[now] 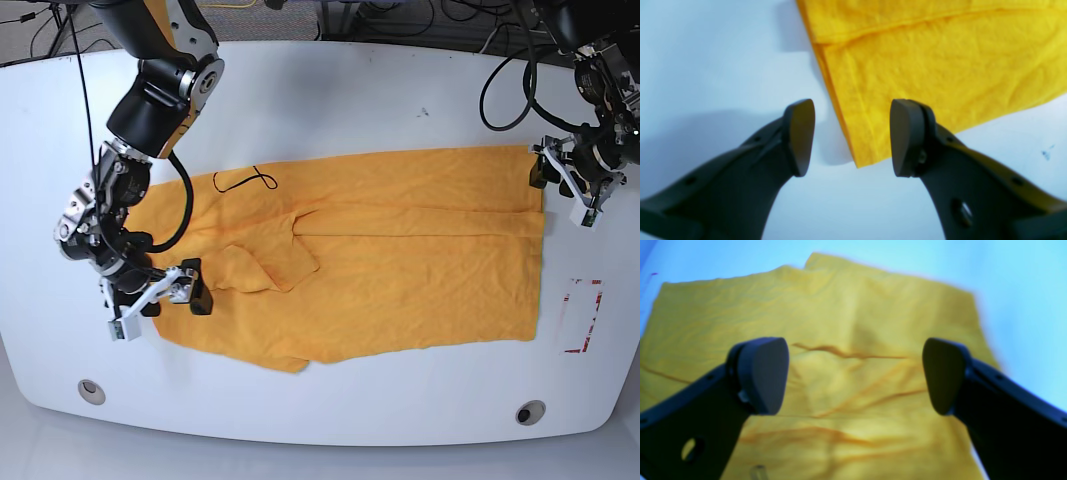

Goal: Layout the t-shirt on the table in an organized manner, then fold the t-shirt properly
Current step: 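Grasp the shirt's collar-side corners with both grippers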

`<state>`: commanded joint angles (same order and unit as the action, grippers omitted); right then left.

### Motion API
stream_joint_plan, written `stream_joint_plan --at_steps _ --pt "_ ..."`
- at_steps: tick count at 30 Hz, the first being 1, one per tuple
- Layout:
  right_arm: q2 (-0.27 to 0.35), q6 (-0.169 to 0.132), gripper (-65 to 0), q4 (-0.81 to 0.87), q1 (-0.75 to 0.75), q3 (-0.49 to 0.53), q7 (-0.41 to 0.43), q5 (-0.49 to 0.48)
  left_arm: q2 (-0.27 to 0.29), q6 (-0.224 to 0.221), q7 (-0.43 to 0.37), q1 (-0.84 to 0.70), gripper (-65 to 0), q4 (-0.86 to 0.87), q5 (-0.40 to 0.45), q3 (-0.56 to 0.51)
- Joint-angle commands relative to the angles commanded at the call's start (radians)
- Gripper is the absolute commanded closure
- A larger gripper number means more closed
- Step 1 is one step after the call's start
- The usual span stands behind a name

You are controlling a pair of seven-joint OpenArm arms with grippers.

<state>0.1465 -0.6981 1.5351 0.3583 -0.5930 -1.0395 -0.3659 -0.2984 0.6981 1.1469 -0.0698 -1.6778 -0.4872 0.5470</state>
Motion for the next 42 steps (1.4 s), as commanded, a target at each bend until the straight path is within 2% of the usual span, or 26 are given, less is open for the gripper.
stream_joint_plan --at_steps 6,12,17,27,31,35,38,42 --pt "0.094 0.0 -61.2 0.14 -0.157 -0.002 0.0 0.002 0.032 0.0 -0.046 -0.002 -33.9 -0.084 0.0 -0.04" --pt "0.152 0.0 -61.2 0.16 -0.282 -0.009 0.035 0.002 0.034 0.0 -0.055 -0.006 -33.9 -0.092 0.0 -0.041" --pt "0.172 0.0 -61.2 0.095 -0.353 -0.008 0.155 0.003 0.037 0.0 -0.069 -0.008 -33.9 -0.089 0.0 -0.043" --pt "0.204 0.0 -61.2 -0.201 -0.331 -0.005 0.351 0.003 0.035 0.0 -0.075 -0.008 -33.9 -0.026 0.0 -0.035" --pt "0.224 0.0 -61.2 -0.299 -0.321 0.0 0.413 0.003 0.035 0.0 -0.075 -0.009 -33.9 -0.032 0.0 -0.035" --pt "0.227 0.0 -61.0 -0.339 -0.319 0.0 0.433 0.003 0.035 0.0 -0.075 -0.011 -33.9 -0.028 0.0 -0.034" --pt "0.224 0.0 -56.4 -0.345 -0.319 0.0 0.433 0.003 0.035 0.0 -0.075 -0.011 -33.9 -0.028 0.0 -0.032" --pt "0.219 0.0 -33.0 -0.345 -0.321 0.0 0.437 0.003 0.035 0.0 -0.075 -0.011 -34.2 -0.015 0.0 0.0"
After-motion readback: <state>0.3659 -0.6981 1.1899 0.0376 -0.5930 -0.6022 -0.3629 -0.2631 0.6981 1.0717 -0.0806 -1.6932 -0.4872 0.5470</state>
